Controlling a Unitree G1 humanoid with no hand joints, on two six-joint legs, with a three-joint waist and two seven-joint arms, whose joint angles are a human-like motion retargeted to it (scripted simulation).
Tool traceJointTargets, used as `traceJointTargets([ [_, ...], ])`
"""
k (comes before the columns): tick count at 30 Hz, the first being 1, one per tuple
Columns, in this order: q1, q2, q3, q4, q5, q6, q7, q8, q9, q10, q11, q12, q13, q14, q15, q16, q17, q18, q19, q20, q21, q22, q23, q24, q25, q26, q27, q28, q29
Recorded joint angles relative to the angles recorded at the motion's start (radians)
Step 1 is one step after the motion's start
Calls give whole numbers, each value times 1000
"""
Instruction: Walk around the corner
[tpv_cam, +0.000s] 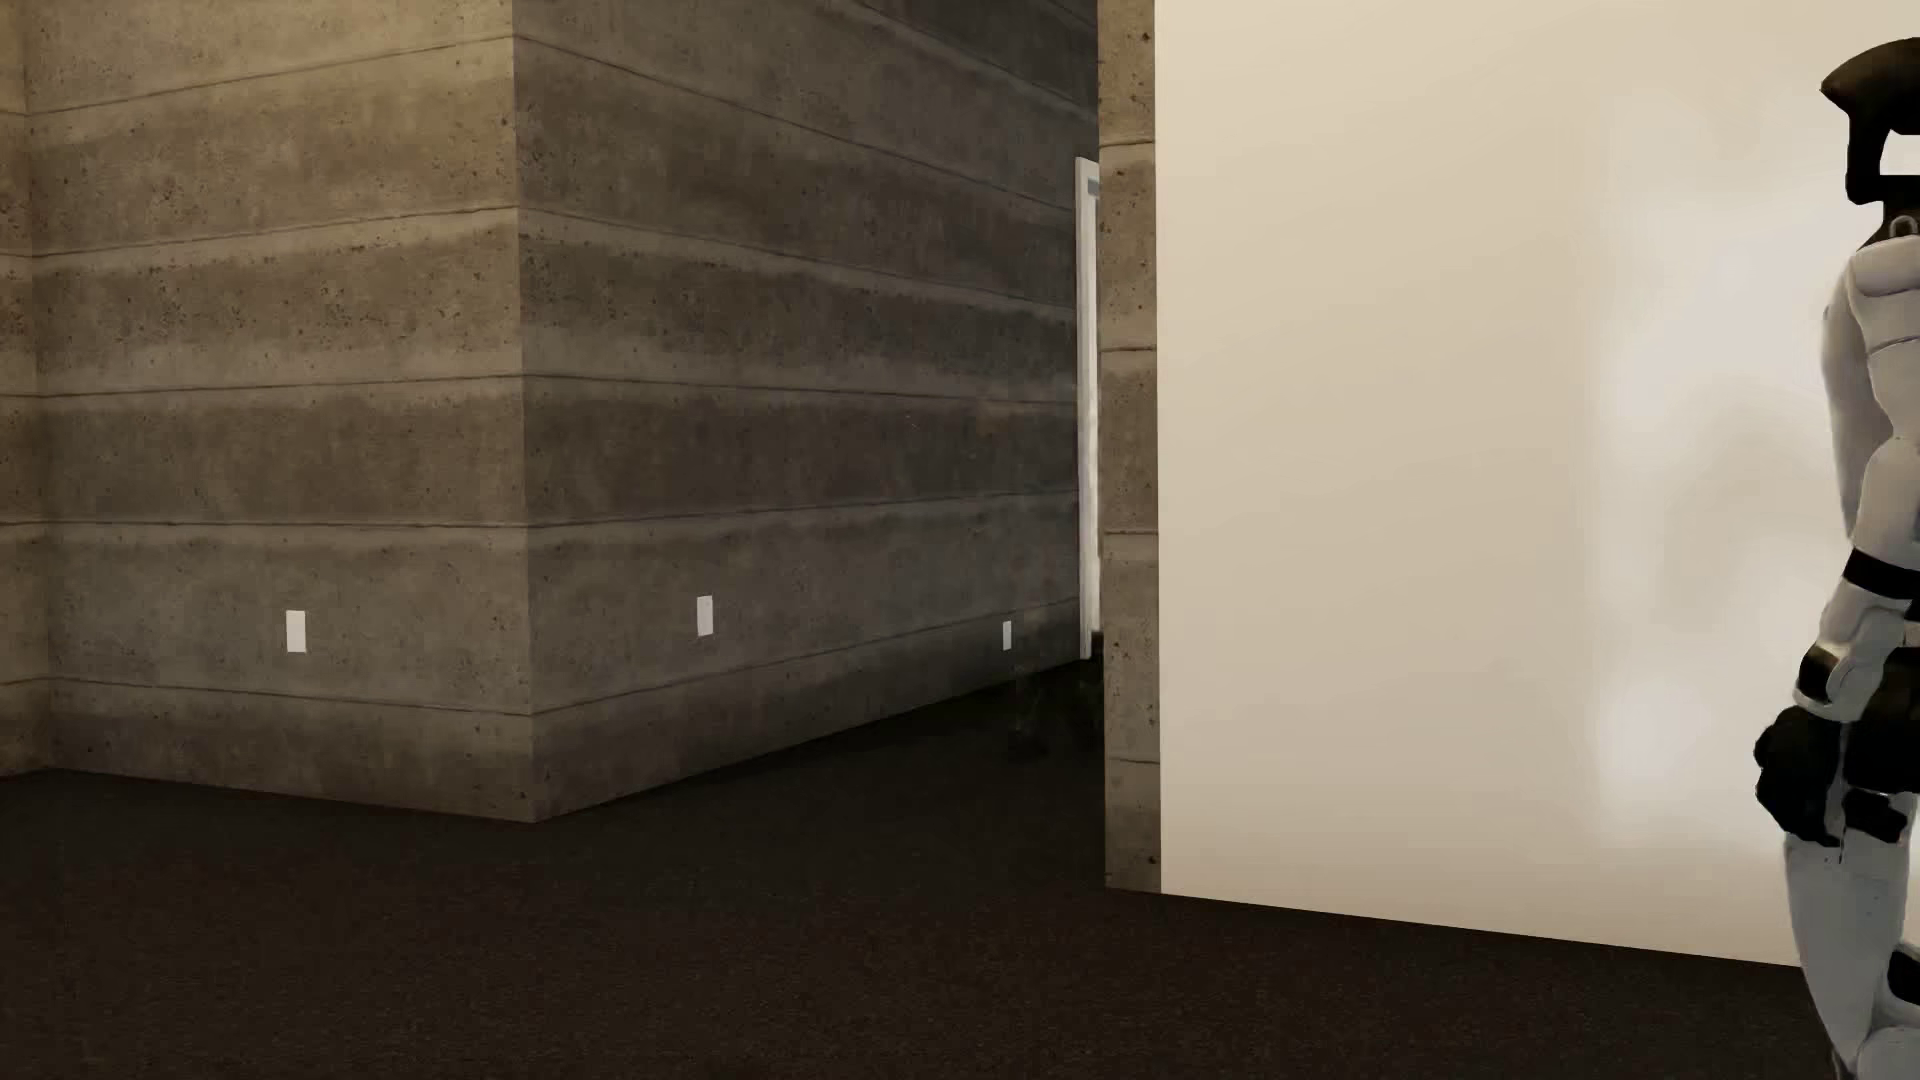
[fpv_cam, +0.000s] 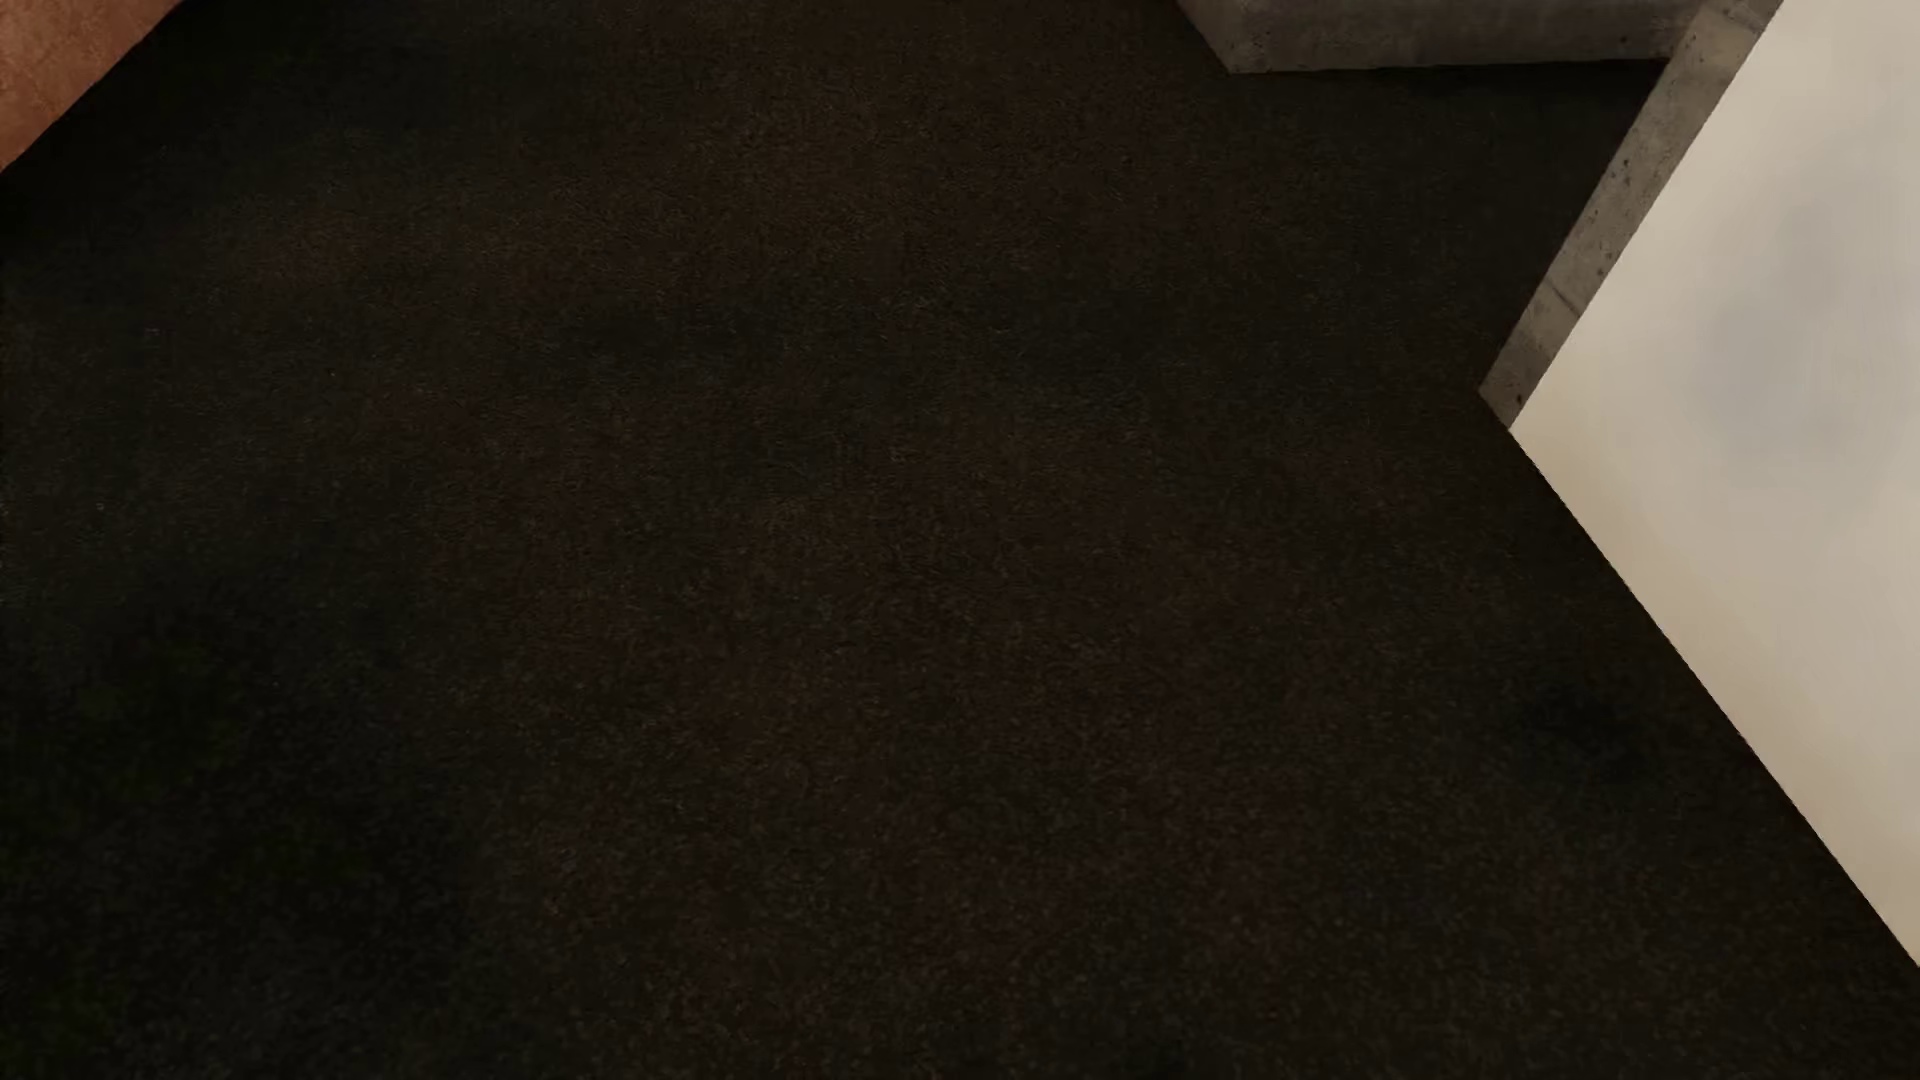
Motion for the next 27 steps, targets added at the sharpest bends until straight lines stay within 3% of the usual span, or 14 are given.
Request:
traceJointTargets([
  [1, -27, -25, -26, 4, 10, 1, 0, 0, -4, 23, 14, 6, -8, -24, 16, 3, 3, 0, 0, 67, 5, 13, 2, 0, 0, 0, 0, 0, 0],
  [2, 12, -16, 31, 6, 25, 15, 0, 0, -18, -65, 26, 38, 13, -75, 9, -2, -1, 0, 0, 96, 2, 9, -8, 0, 0, 0, 0, 0, 0],
  [3, -41, -22, -5, -2, 18, 3, 0, 0, -2, 266, 36, 34, 0, -201, 21, 5, -5, 0, 0, 74, 5, 5, -17, 0, 0, 0, 0, 0, 0],
  [7, -269, 88, 37, 28, 32, 25, 0, 0, 76, 688, 43, 67, -38, -178, -84, -14, -38, 0, 0, 84, 35, 21, -71, 0, 0, 0, 0, 0, 0],
  [9, -387, 117, 137, 31, 5, 0, 0, 0, 55, 689, 14, 102, -70, -168, -142, -8, -25, 0, 0, 79, 17, 17, -60, 0, 0, 0, 0, 0, 0],
  [14, -583, 335, 224, 54, -23, -5, 0, 0, 73, 417, -66, 147, -134, 35, -341, 0, -34, 0, 0, 89, -31, 91, -117, 0, 0, 0, 0, 0, 0],
  [16, -625, 395, 260, 62, -37, -5, 0, 0, 81, 392, -65, 152, -152, 25, -355, 1, -38, 0, 0, 99, -32, 108, -107, 0, 0, 0, 0, 0, 0],
  [18, -661, 435, 309, 58, -71, -21, 0, 0, 78, 526, -41, 156, -142, 31, -290, 13, -35, 0, 0, 84, 5, 108, -73, 0, 0, 0, 0, 0, 0],
  [19, -668, 430, 321, 39, -104, -48, 0, 0, 75, 590, 6, 145, -123, 6, -199, 14, -17, 0, 0, 58, 5, 128, -34, 0, 0, 0, 0, 0, 0],
  [21, -591, 370, 300, 12, -129, -46, 0, 0, 60, 656, 235, 138, -40, -80, 100, 9, -7, 0, 0, 93, -1, 126, -28, 0, 0, 0, 0, 0, 0],
  [22, -536, 292, 244, -18, -133, -46, 0, 0, 71, 648, 416, 126, -28, -115, 226, 3, -15, 0, 0, 116, 42, 122, -19, 0, 0, 0, 0, 0, 0],
  [24, -404, 59, 176, -38, -129, -28, 0, 0, 78, 603, 808, 98, 7, -178, 222, -3, -26, 0, 0, 121, 75, 63, -2, 0, 0, 0, 0, 0, 0],
  [25, -323, -44, 95, -38, -101, -7, 0, 0, 90, 550, 878, 82, 32, -180, 219, -7, -18, 0, 0, 140, 24, 20, 7, 0, 0, 0, 0, 0, 0],
  [27, -135, -211, -31, -25, -68, 28, 0, 0, 94, 418, 721, 59, 84, -193, 285, 0, -30, 0, 0, 159, -6, -54, 3, 0, 0, 0, 0, 0, 0],
])
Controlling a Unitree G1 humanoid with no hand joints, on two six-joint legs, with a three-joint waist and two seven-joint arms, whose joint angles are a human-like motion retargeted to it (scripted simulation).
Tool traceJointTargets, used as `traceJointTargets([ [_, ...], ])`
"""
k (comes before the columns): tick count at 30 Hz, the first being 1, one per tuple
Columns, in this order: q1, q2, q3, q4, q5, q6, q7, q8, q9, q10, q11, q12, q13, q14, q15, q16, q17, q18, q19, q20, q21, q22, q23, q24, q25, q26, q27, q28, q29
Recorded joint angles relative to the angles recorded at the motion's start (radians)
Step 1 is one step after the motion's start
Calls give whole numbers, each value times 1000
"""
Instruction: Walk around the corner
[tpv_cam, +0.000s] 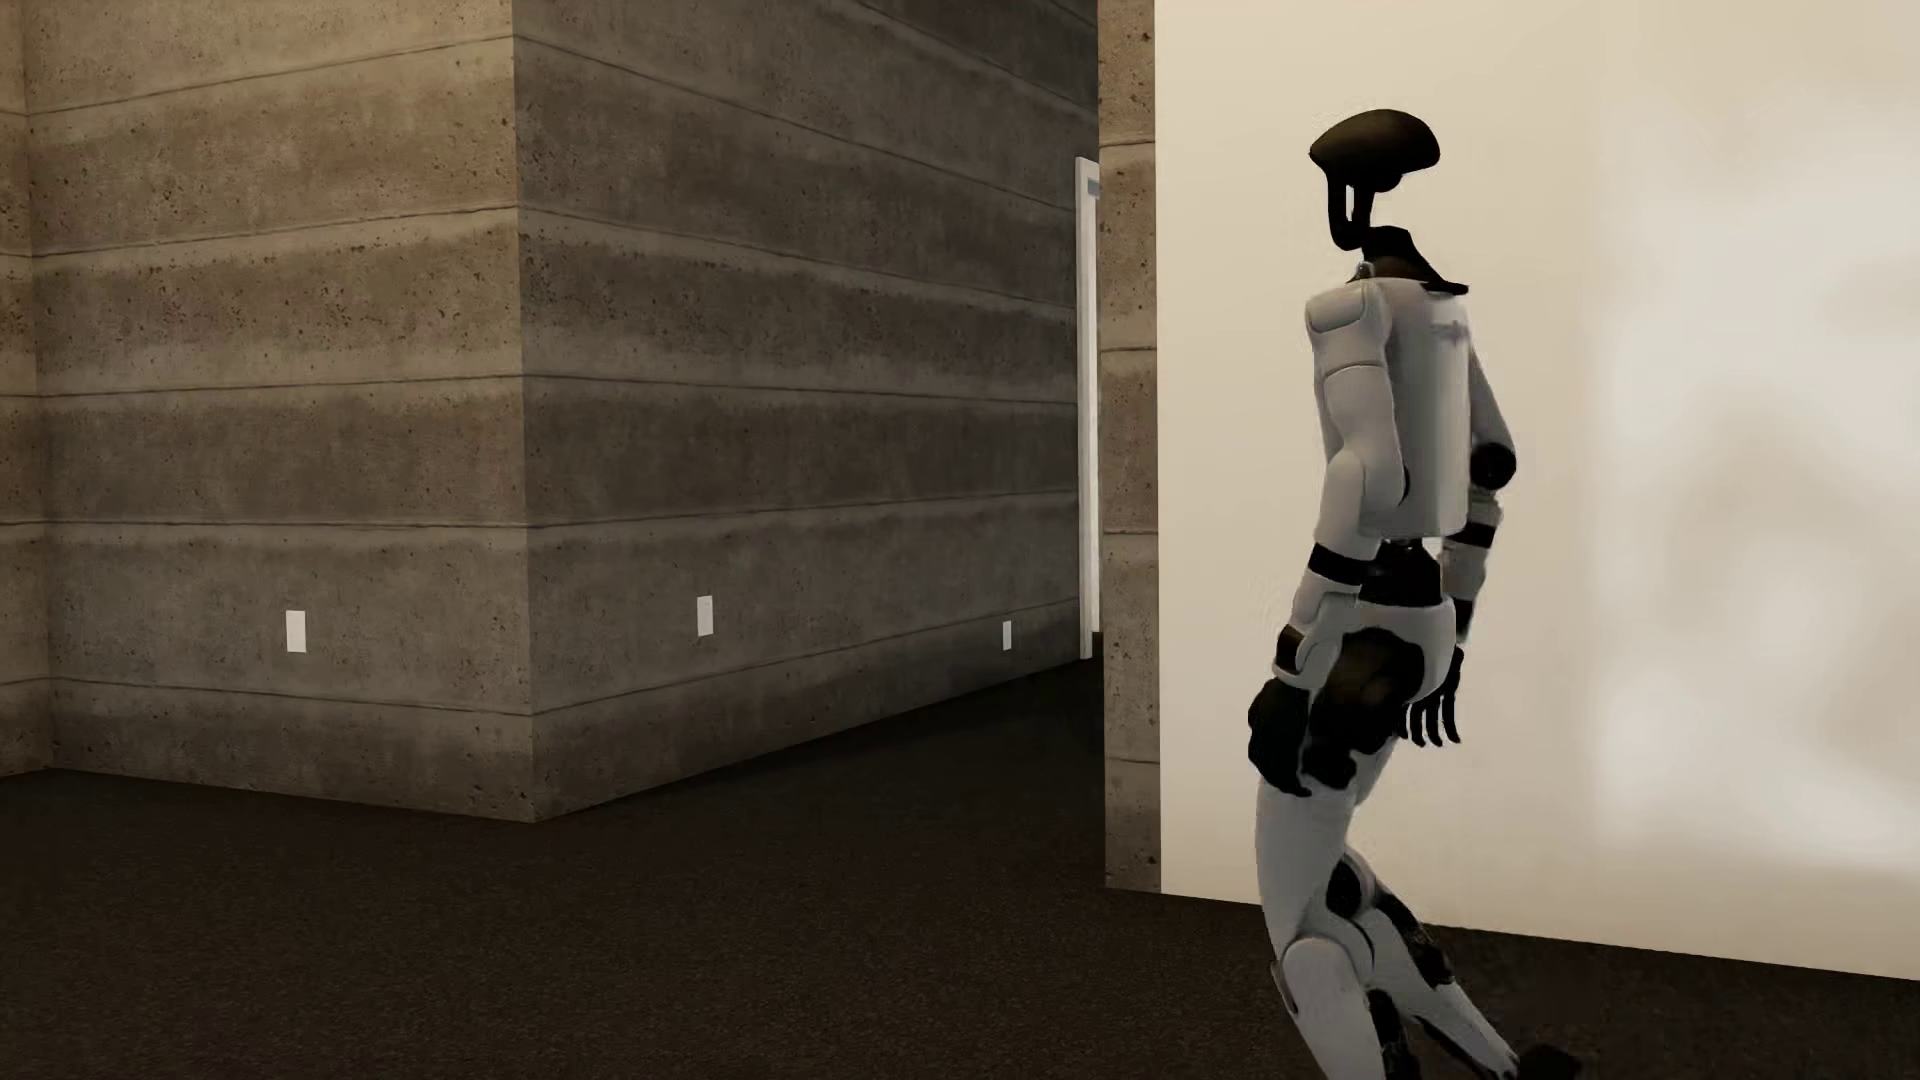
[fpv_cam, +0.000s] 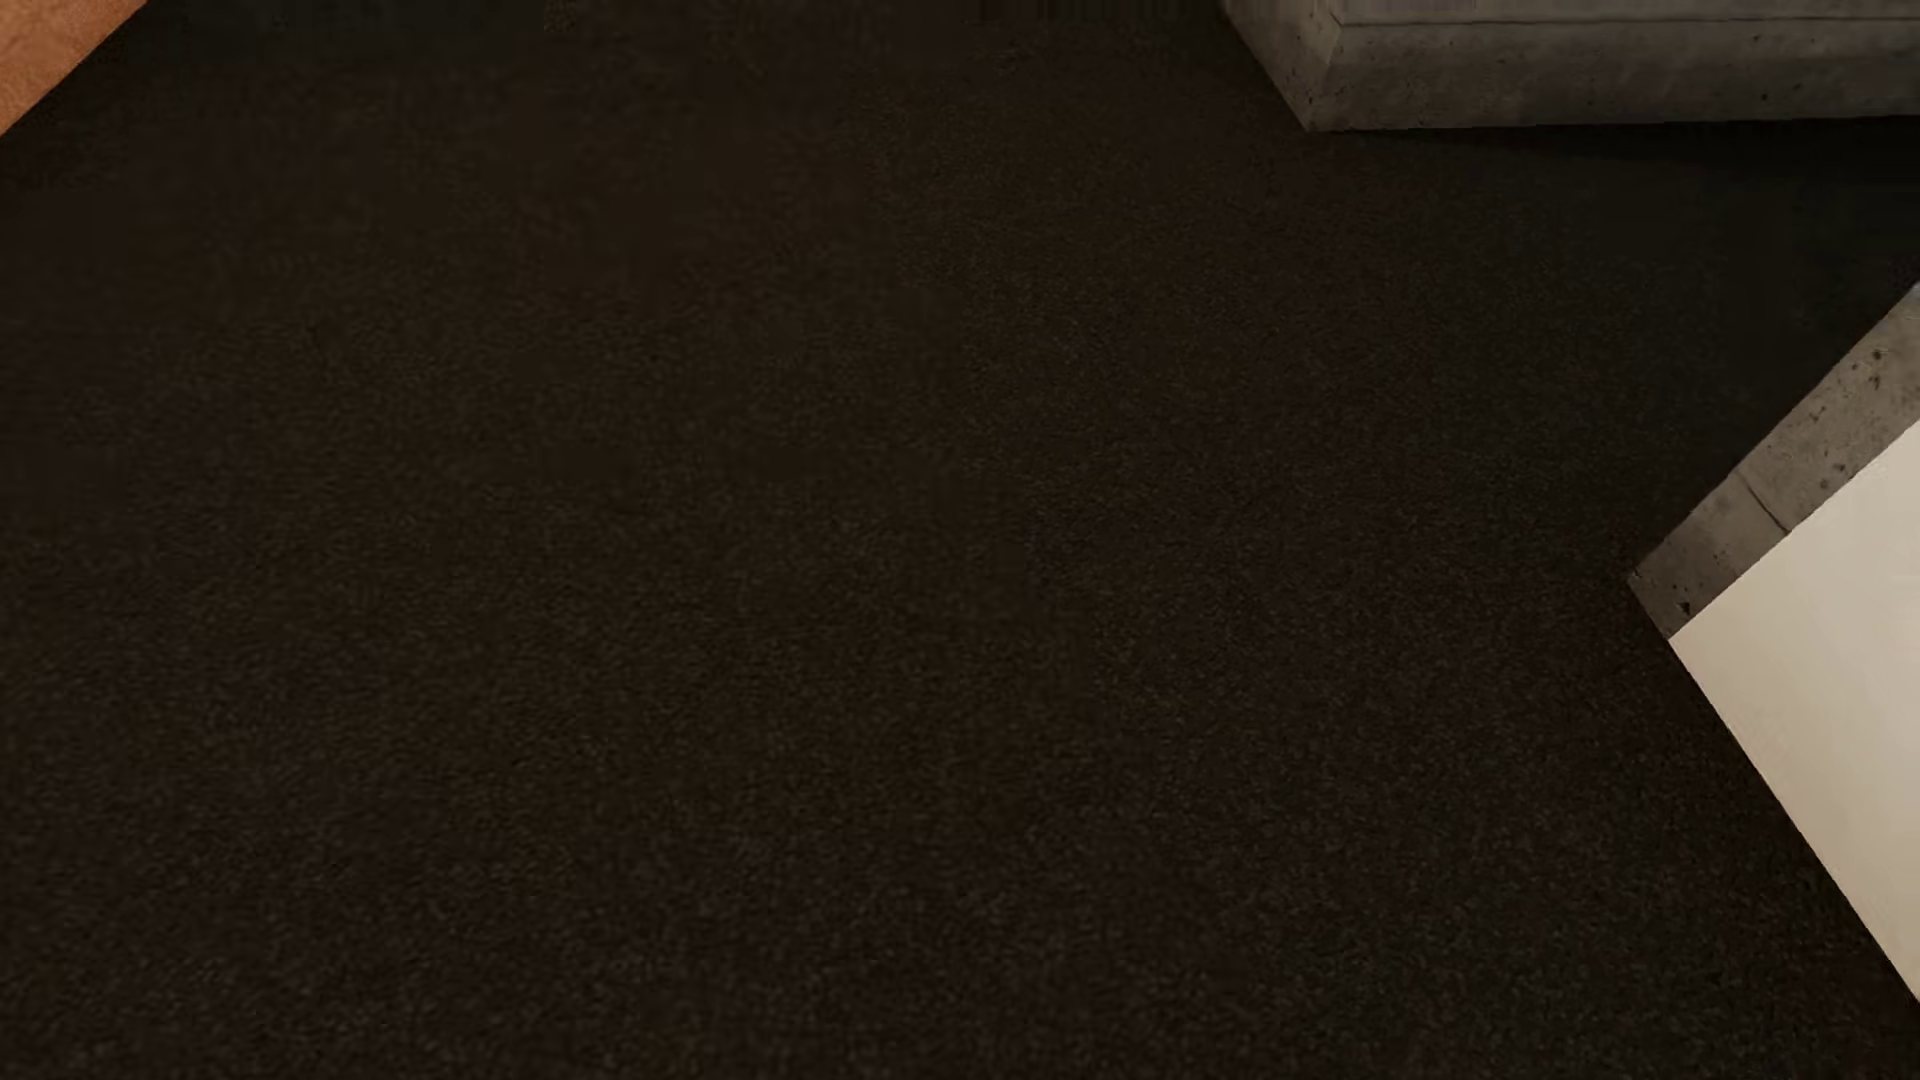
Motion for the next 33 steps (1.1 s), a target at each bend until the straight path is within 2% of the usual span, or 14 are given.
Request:
traceJointTargets([
  [2, 168, -91, -92, 22, 10, 21, 0, 0, 6, -97, -375, -23, 25, -30, 155, 20, -20, 0, 0, 25, 56, -82, 11, 0, 0, 0, 0, 0, 0],
  [3, 231, -126, -127, 25, 8, 22, 0, 0, -3, -130, -553, -43, 45, -69, 90, 32, -26, 0, 0, 27, 51, -110, 2, 0, 0, 0, 0, 0, 0],
  [5, 343, -163, -148, 23, 9, 26, 0, 0, -24, -154, -742, -89, 66, -149, -365, 48, -21, 0, 0, 35, 58, -125, 33, 0, 0, 0, 0, 0, 0],
  [6, 369, -186, -179, 25, -2, 28, 0, 0, -27, -139, -730, -97, 70, -165, -415, 41, -21, 0, 0, 61, 78, -115, 40, 0, 0, 0, 0, 0, 0],
  [9, 403, -250, -217, 93, 56, 91, 0, 0, -20, 42, -542, -62, 72, 93, 114, -2, -14, 0, 0, 98, 110, -36, 69, 0, 0, 0, 0, 0, 0],
  [11, 267, -153, -162, 127, 118, 105, 0, 0, -30, 414, -479, 1, 72, 424, 94, -24, -7, 0, 0, 64, 83, 16, 84, 0, 0, 0, 0, 0, 0],
  [14, -7, 124, -12, 142, 123, 73, 0, 0, -3, 765, -561, 55, 4, 69, -99, -13, -20, 0, 0, -18, 89, 50, 20, 0, 0, 0, 0, 0, 0],
  [17, -196, 387, 152, 142, 72, 9, 0, 0, -12, 428, -702, 117, -99, 32, -328, 6, -54, 0, 0, -6, 84, 82, -70, 0, 0, 0, 0, 0, 0],
  [21, -316, 592, 227, 156, 49, -21, 0, 0, -66, -481, -763, 143, -222, 346, -539, 24, -68, 0, 0, -19, -58, 132, -100, 0, 0, 0, 0, 0, 0],
  [23, -375, 663, 282, 127, -2, -44, 0, 0, -54, -52, -699, 134, -211, 275, -453, 31, -85, 0, 0, -54, -121, 144, -152, 0, 0, 0, 0, 0, 0],
  [26, -328, 496, 282, 21, -71, -92, 0, 0, -65, 132, -158, 118, -130, 236, 40, 21, -23, 0, 0, -39, -143, 196, -89, 0, 0, 0, 0, 0, 0],
  [28, -161, 259, 221, -8, -85, -83, 0, 0, -26, 85, 243, 98, -117, 164, -20, 16, -9, 0, 0, -19, -44, 142, -51, 0, 0, 0, 0, 0, 0],
  [32, 129, -44, -6, 39, -37, -9, 0, 0, -19, -74, -294, 39, -8, 106, 133, 33, 14, 0, 0, -2, -8, -26, 34, 0, 0, 0, 0, 0, 0],
  [33, 212, -56, -34, 42, -26, -6, 0, 0, -28, -114, -537, 31, 16, 74, 29, 41, 13, 0, 0, 16, -12, -64, 60, 0, 0, 0, 0, 0, 0],
])
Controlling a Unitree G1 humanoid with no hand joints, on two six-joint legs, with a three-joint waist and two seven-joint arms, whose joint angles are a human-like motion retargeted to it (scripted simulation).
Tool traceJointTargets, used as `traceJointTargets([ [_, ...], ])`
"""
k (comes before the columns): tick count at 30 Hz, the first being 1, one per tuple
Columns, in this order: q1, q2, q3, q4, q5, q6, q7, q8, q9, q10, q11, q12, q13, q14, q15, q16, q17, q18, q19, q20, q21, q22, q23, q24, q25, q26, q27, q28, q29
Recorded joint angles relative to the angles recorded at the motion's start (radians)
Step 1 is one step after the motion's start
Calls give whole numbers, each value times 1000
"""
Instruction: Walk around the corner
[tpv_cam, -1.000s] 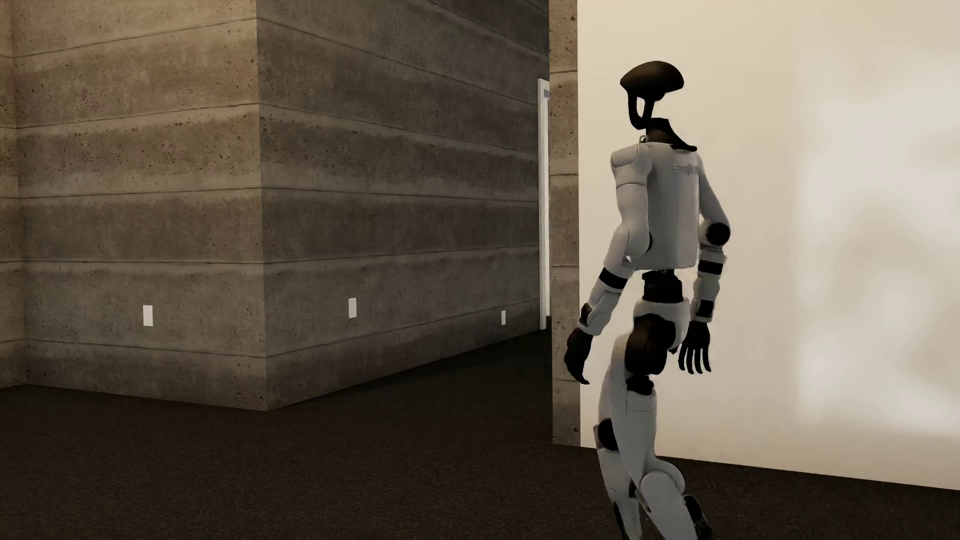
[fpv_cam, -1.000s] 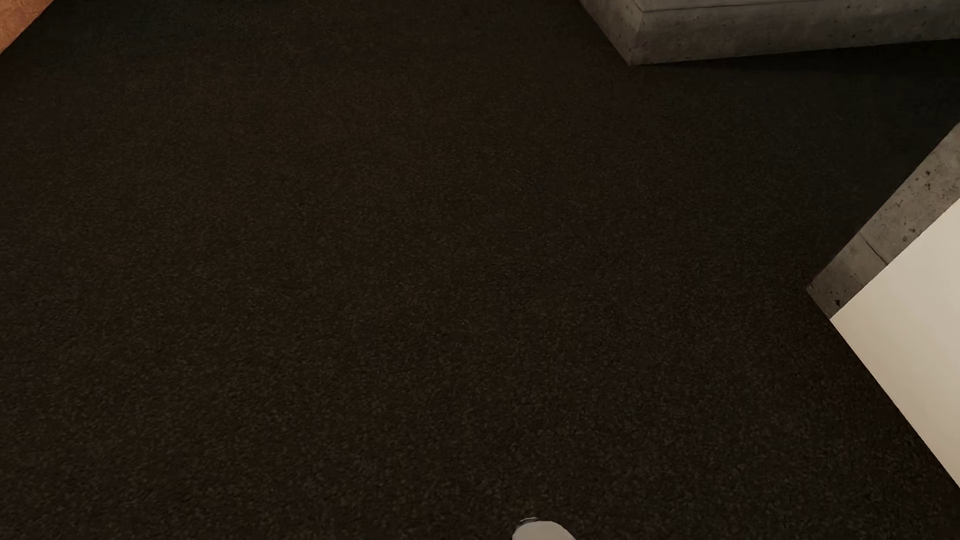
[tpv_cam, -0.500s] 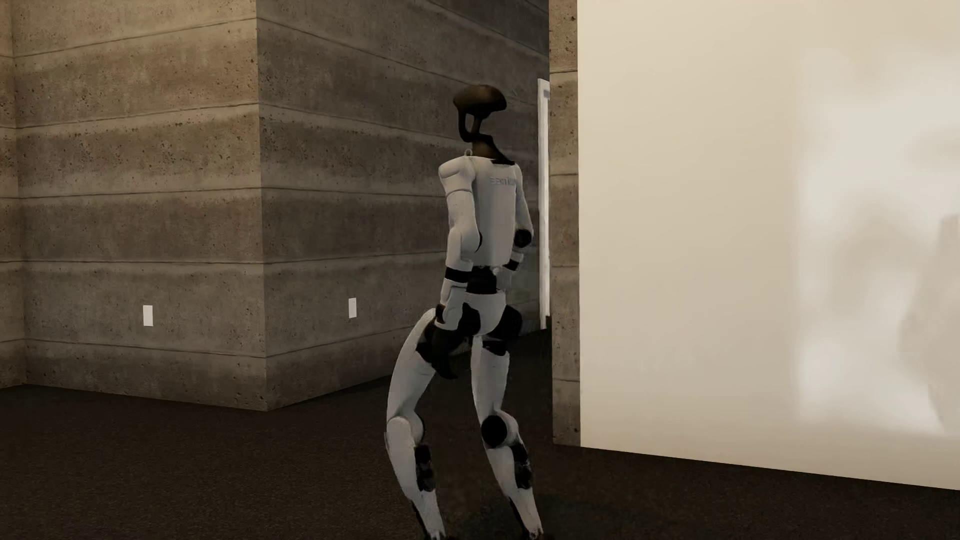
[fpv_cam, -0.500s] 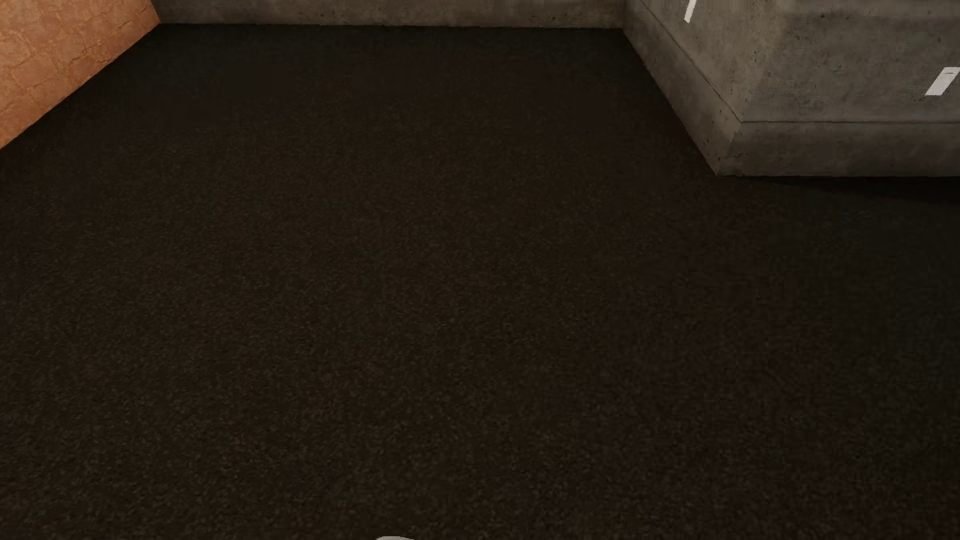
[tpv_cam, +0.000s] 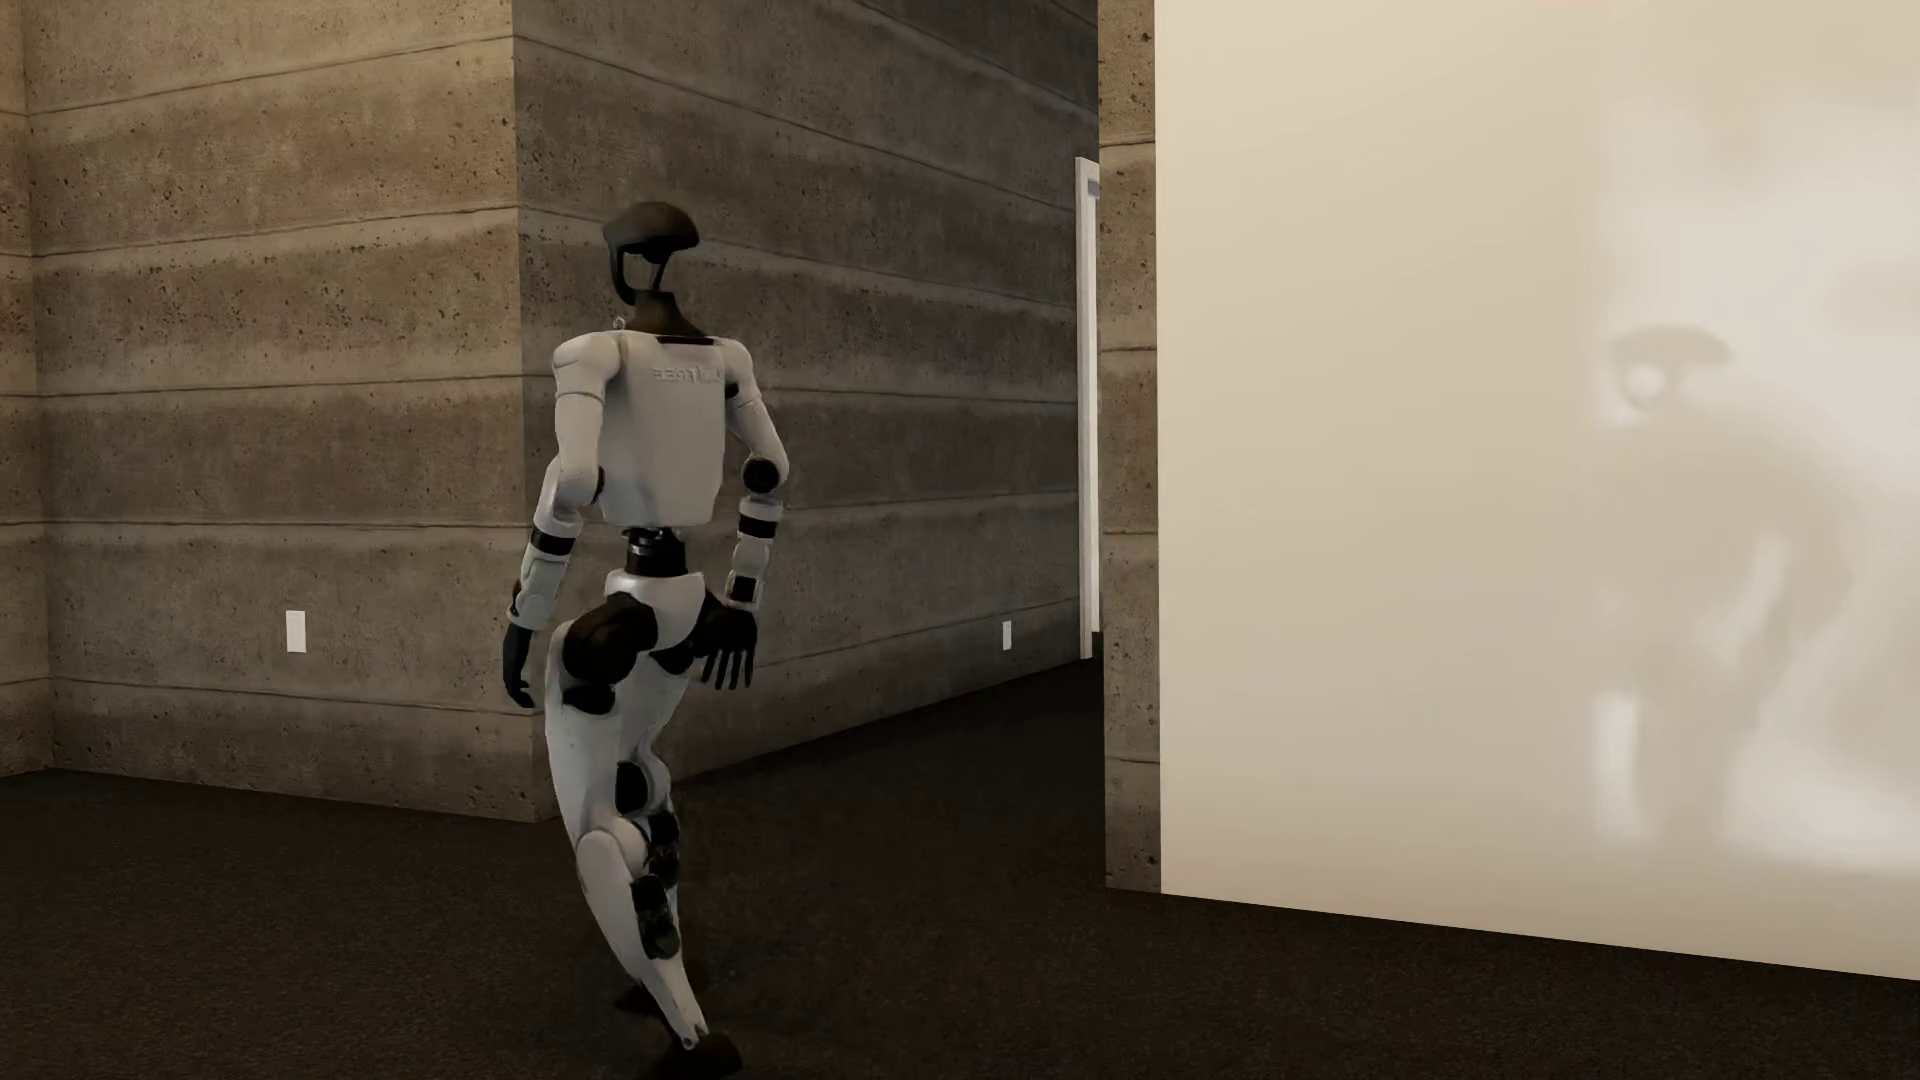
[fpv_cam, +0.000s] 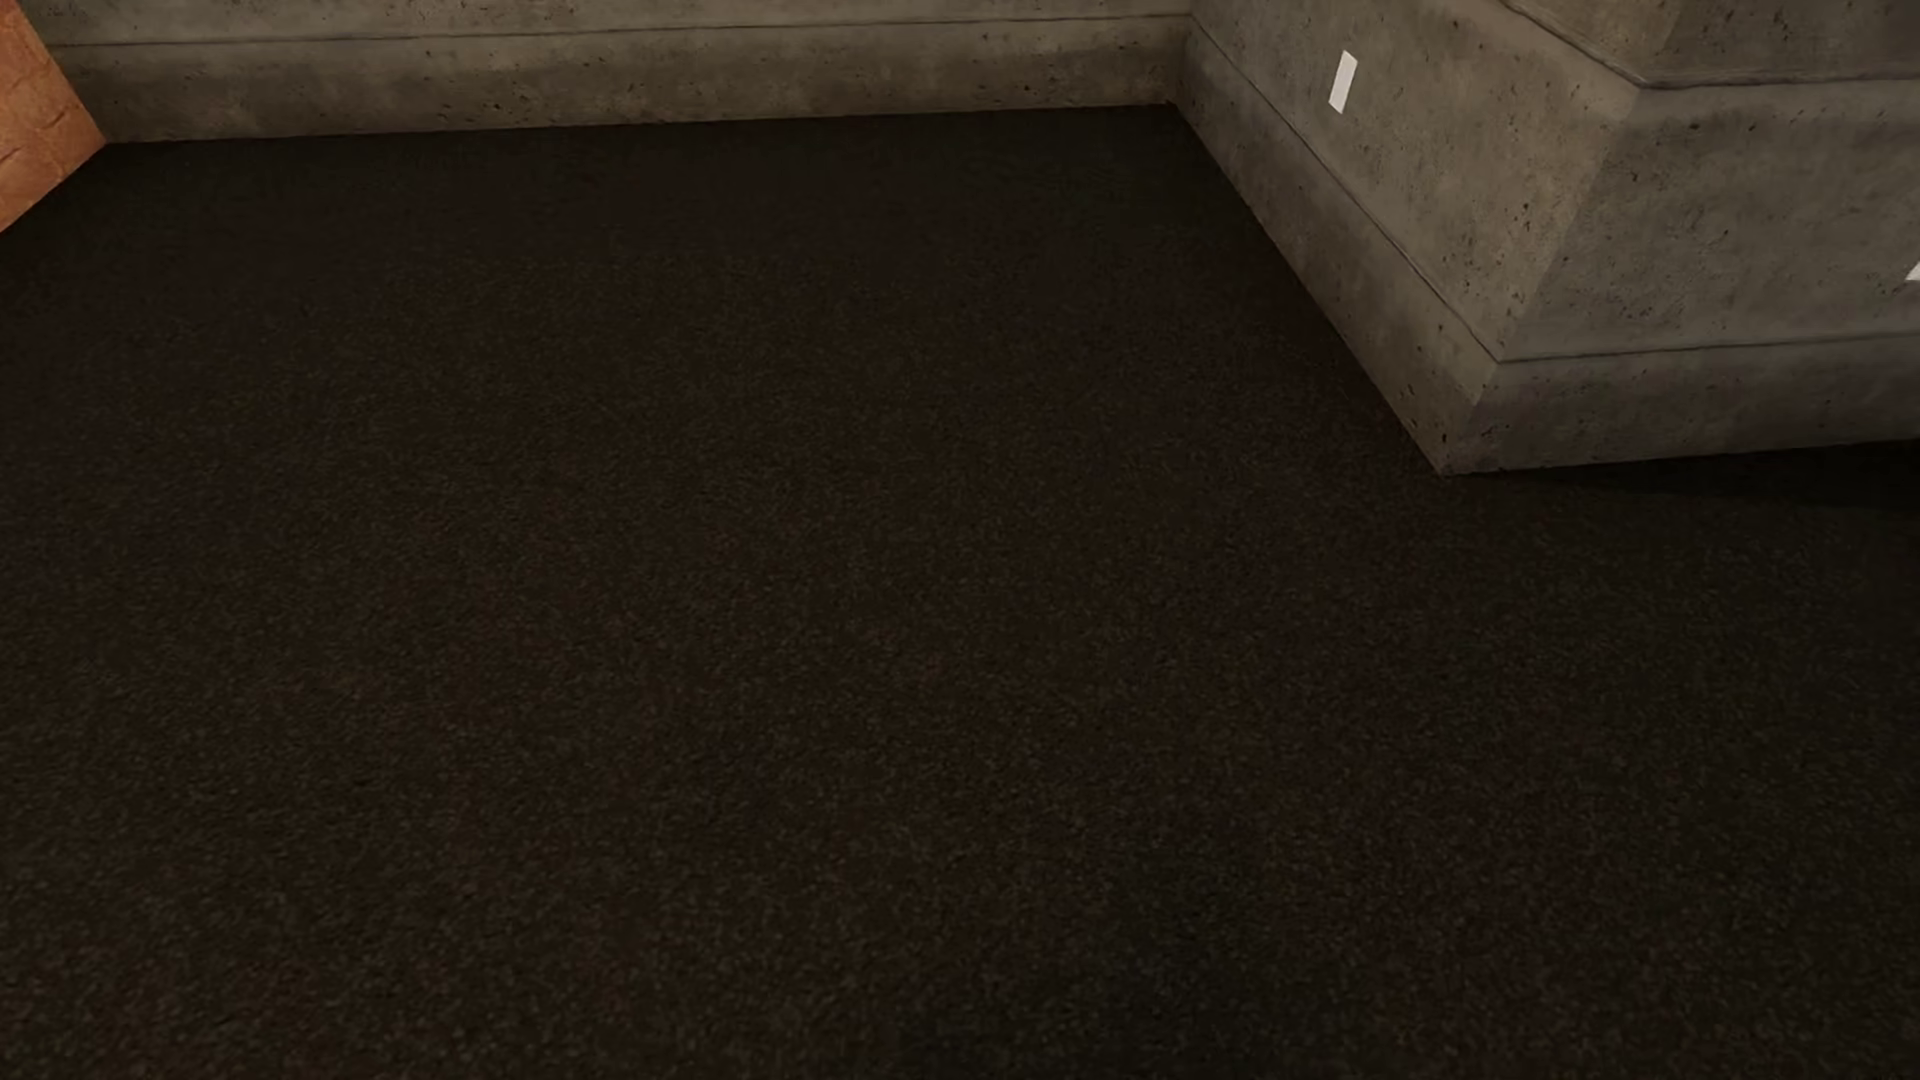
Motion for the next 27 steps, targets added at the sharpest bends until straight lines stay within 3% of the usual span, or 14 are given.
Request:
traceJointTargets([
  [1, 61, 3, -15, -19, 8, -12, 0, 0, -18, -30, -129, -12, 17, -42, -351, 12, -6, 0, 0, 34, 29, -36, 4, 0, 0, 0, 0, 0, 0],
  [2, 96, -19, -25, -25, 0, -19, 0, 0, -43, -31, -485, -17, 40, -100, -68, 27, -17, 0, 0, 64, 52, -62, 5, 0, 0, 0, 0, 0, 0],
  [3, 126, -39, -37, -40, 0, -26, 0, 0, -51, -27, -513, -22, 60, -136, -30, 33, -22, 0, 0, 91, 73, -62, 15, 0, 0, 0, 0, 0, 0],
  [4, 155, -72, -54, -35, 17, -13, 0, 0, -42, 2, -153, -14, 69, -142, -375, 27, -25, 0, 0, 126, 90, -53, 28, 0, 0, 0, 0, 0, 0],
  [5, 171, -76, -58, -24, 52, 3, 0, 0, -42, 69, -119, 1, 80, -99, -259, 18, -29, 0, 0, 159, 91, -26, 38, 0, 0, 0, 0, 0, 0],
  [7, 62, -54, -33, 72, 147, 65, 0, 0, -26, 469, -46, 38, 95, 229, 24, -16, -37, 0, 0, 161, 86, 52, 67, 0, 0, 0, 0, 0, 0],
  [9, -158, 62, -12, 116, 194, 70, 0, 0, 18, 803, -26, 63, 79, 103, 32, -23, -48, 0, 0, 133, 41, 94, 33, 0, 0, 0, 0, 0, 0],
  [12, -357, 248, 149, 94, 181, -16, 0, 0, 28, 432, -71, 101, 19, 29, -148, -3, -61, 0, 0, 96, 4, 130, -69, 0, 0, 0, 0, 0, 0],
  [13, -381, 303, 174, 100, 176, -38, 0, 0, 18, 216, -97, 132, -3, 73, -212, 4, -60, 0, 0, 116, -25, 126, -94, 0, 0, 0, 0, 0, 0],
  [15, -442, 358, 202, 122, 160, -67, 0, 0, -17, -24, -92, 179, -39, 594, -340, 3, -82, 0, 0, 116, -95, 133, -160, 0, 0, 0, 0, 0, 0],
  [16, -458, 407, 221, 148, 159, -61, 0, 0, -22, 8, -74, 205, -51, 666, -410, 1, -98, 0, 0, 109, -117, 135, -187, 0, 0, 0, 0, 0, 0],
  [18, -412, 447, 269, 132, 142, -82, 0, 0, -8, 133, 49, 214, -63, 388, -401, 4, -102, 0, 0, 91, -141, 153, -215, 0, 0, 0, 0, 0, 0],
  [21, -299, 287, 261, 170, 84, -137, 0, 0, 20, 155, 262, 123, -107, 186, -9, 40, -30, 0, 0, 77, -91, 202, -183, 0, 0, 0, 0, 0, 0],
  [27, -11, -77, 82, 245, -49, -95, 0, 0, -9, 75, 94, 102, 30, 13, -62, 40, -9, 0, 0, 138, 13, 30, -98, 0, 0, 0, 0, 0, 0],
])
